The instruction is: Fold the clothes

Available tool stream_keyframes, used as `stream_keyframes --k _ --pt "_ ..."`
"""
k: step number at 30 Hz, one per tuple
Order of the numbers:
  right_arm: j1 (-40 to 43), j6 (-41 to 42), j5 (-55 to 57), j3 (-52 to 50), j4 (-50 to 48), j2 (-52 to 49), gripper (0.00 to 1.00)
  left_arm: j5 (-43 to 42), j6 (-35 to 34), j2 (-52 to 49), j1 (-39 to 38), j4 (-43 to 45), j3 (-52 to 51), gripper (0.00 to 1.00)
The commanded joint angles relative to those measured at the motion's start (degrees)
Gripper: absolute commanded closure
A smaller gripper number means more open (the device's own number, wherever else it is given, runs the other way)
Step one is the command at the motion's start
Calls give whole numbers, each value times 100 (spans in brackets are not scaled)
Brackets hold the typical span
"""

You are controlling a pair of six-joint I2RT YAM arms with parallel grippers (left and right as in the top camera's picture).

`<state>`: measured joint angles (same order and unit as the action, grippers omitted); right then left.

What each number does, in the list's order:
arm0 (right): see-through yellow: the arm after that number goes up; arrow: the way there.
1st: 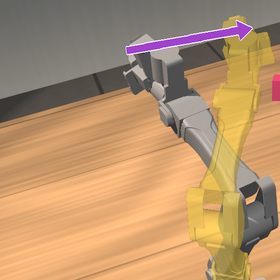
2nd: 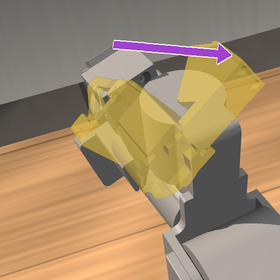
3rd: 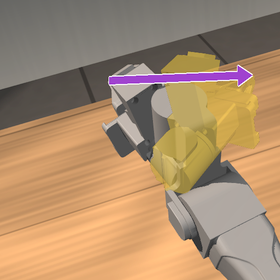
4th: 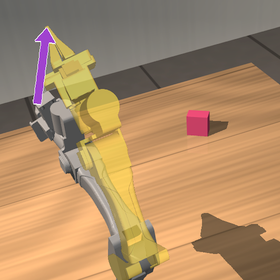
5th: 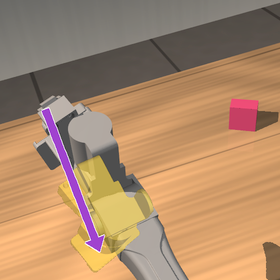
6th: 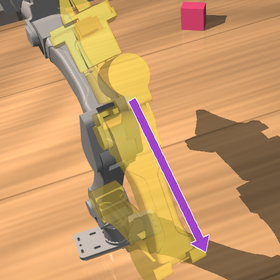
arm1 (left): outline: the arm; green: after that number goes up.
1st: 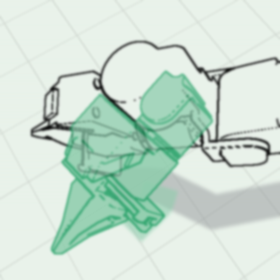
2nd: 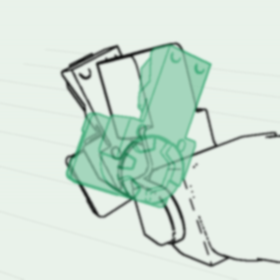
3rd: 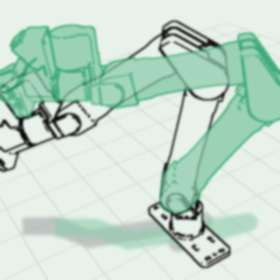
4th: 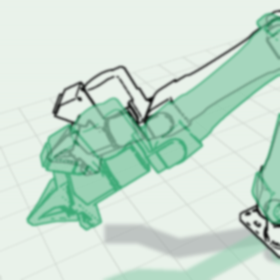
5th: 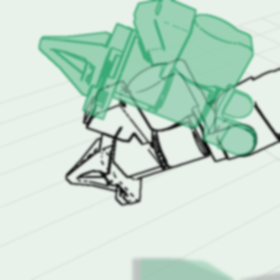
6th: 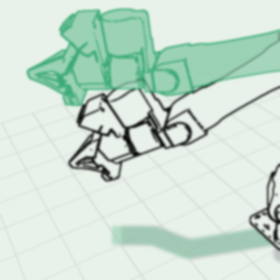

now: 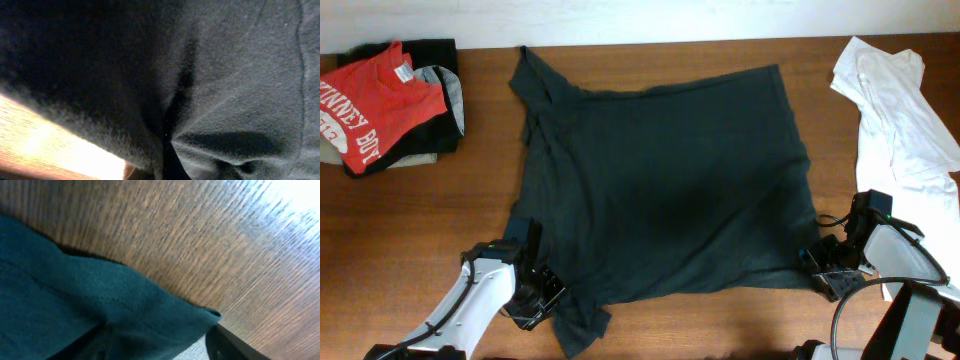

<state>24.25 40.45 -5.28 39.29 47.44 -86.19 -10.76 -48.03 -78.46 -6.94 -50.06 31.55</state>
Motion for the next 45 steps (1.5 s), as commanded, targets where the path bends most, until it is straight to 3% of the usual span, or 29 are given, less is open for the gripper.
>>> stream_keyframes --k 1,3,4,7,9,12,16,21,27,34,35,36,37,38,39,41,42,43,44,45 --pt "20 74 227 -267 -61 -74 66 256 -37 -116 13 -9 -184 99" --pt "22 116 254 -264 -52 -74 91 98 -33 -114 13 -9 -184 99" --pt "22 345 293 -262 33 -72 96 -98 -33 -114 13 -52 -177 99" --pt "26 358 483 -9 398 -61 96 -138 66 -13 9 -470 -20 99" --pt "26 356 881 601 1150 -61 96 96 138 595 9 -861 251 99" --pt "26 358 800 1032 1322 -61 96 638 138 1604 9 -758 804 99" --pt "15 354 313 1401 938 -61 96 859 136 1628 9 302 837 99" --pt "-258 337 -284 1399 -210 -63 96 1985 138 1495 9 1952 835 99" --pt "-852 339 -136 1399 -2100 -81 96 1982 138 -365 9 4439 835 99" --pt "-855 87 136 1399 -3453 -485 96 2170 195 -1620 9 5709 837 99" --pt "-855 24 142 1399 -3467 -577 93 2173 570 -1740 9 6026 837 93" --pt "-855 22 140 1399 -3445 -629 69 2175 835 -1790 9 6199 837 83" --pt "-855 -109 116 1399 -3442 -667 22 2181 1298 -1797 11 6463 837 55" --pt "-852 -188 96 1408 -3418 -664 1 2175 1561 -1797 28 6590 868 21" --pt "-844 -522 57 1541 -3233 -662 1 2159 1878 -1766 85 6439 1029 1" --pt "-844 -1228 76 2452 -1873 -654 1 2157 1969 -1458 243 4850 1751 1" --pt "-850 -1526 20 2865 -1215 -654 2 2175 1969 -1207 308 3368 2334 1" --pt "-850 -1821 -426 3038 -811 -654 6 2109 1965 -1115 332 2461 2643 1" --pt "-861 -1818 -579 3036 -599 -697 31 1751 1967 -1121 332 1687 2754 11" --pt "-903 -1818 -662 3014 -459 -761 52 1593 1967 -1176 332 1410 2754 27"
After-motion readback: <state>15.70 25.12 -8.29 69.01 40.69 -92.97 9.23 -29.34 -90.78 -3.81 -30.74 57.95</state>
